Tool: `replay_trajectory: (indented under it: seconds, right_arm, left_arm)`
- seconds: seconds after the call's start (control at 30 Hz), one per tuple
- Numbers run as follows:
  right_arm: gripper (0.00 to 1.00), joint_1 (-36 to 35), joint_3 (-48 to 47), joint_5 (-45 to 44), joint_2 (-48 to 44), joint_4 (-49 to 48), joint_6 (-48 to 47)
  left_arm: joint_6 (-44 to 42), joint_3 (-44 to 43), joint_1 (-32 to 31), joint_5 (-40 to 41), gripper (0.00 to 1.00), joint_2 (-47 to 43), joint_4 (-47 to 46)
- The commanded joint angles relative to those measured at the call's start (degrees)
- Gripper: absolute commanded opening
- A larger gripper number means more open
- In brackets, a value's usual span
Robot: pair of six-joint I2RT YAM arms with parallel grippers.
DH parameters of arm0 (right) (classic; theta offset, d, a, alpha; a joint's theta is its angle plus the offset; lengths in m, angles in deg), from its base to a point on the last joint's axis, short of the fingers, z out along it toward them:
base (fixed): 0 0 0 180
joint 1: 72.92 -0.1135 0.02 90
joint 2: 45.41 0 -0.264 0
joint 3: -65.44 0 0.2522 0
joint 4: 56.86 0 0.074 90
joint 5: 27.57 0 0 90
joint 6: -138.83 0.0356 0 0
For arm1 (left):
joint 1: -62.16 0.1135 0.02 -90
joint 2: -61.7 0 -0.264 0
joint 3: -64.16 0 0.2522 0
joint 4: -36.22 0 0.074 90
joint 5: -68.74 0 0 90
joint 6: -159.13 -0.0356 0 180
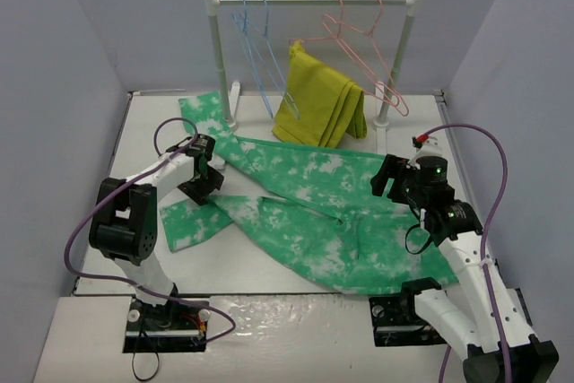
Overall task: Place the trousers on the hanger
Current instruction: Flatten out the trousers at the center of the board.
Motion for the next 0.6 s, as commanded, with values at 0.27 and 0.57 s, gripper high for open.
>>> replay_trajectory:
  seconds: [0.27, 0.57]
  right_arm:
    - [0.74, -0.3, -1.3, -2.5, -1.0, -0.7, -1.4]
    - [0.75, -0.3, -2.0, -2.4, 0.2, -0.2, -1.1]
  left_arm:
    - [-10.6, -15.5, 0.2, 2.3, 0.0, -7.0, 1.8]
    - [-13.4, 5.0, -8.0, 11.0, 0.0, -44.4, -1.6]
